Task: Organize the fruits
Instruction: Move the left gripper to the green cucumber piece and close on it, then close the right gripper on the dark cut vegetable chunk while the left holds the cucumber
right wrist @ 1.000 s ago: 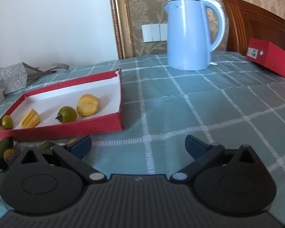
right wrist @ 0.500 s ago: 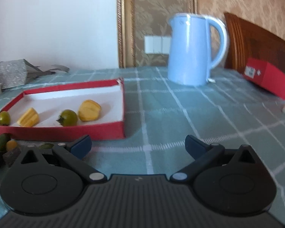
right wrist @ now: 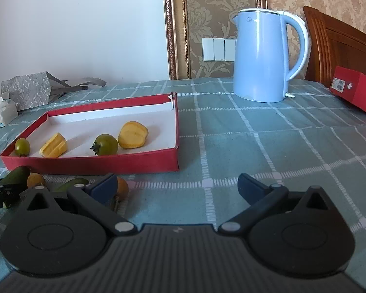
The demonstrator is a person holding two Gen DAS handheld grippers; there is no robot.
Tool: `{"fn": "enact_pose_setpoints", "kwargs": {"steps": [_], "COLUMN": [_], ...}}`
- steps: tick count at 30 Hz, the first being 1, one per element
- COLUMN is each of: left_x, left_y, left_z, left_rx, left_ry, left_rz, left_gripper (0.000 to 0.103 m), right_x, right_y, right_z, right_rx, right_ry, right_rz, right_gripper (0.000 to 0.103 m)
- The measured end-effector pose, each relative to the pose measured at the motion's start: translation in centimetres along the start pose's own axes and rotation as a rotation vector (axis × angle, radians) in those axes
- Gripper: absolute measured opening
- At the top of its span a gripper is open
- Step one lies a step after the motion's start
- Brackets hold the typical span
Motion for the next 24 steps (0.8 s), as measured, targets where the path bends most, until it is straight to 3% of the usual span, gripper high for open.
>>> {"fn": "enact_pose_setpoints", "kwargs": {"steps": [4,7,11,12,14,15,24], "left_x": [-0.3,-0.6,-0.7,-0.7,-0.7,-0.8,-0.7], "left_y": [0.0,0.1,0.2,0.2,0.2,0.2,0.1], "left_z": [0.0,0.0,0.1,0.1,0.1,0.1,0.1], "left_rx": [0.004,0.005,0.006,0.005,0.005,0.005,0.004], "left_ry": [0.024,0.035,0.034,0.032,0.031,0.031,0.027], "left_rz": [0.015,0.010,0.011,0.011,0.010,0.010,0.008], "left_gripper": [0.032,0.032,0.032,0.032,0.032,0.032,0.032], "right_x": [0.5,0.1,-1.8,-2.2,-2.7,-2.9,-5.0], "right_y": [-0.1,0.1,0.2,0.5,1.1,1.3,0.8], "right_z": [0.0,0.1,0.7,0.7,0.8,0.9,1.9], "right_rx": [-0.001,-0.005,0.002,0.014,0.030,0.031,-0.022], "right_ry": [-0.033,-0.043,0.060,0.082,0.083,0.077,0.092], "right_rz": [0.003,-0.061,-0.071,-0.059,-0.083,-0.091,-0.145], "right_gripper": [0.103,0.103,0.103,0.102,0.087,0.085,0.081]}}
Point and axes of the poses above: each gripper's, at about its wrist camera, not at the fingertips, and y roughly against the way its jaws point, x to its right, z to its underside, the point moved 8 cm from there along -y, roughly the way its jaws point, and after that the axes turned 4 degrees about -y, right-handed, at the moved point
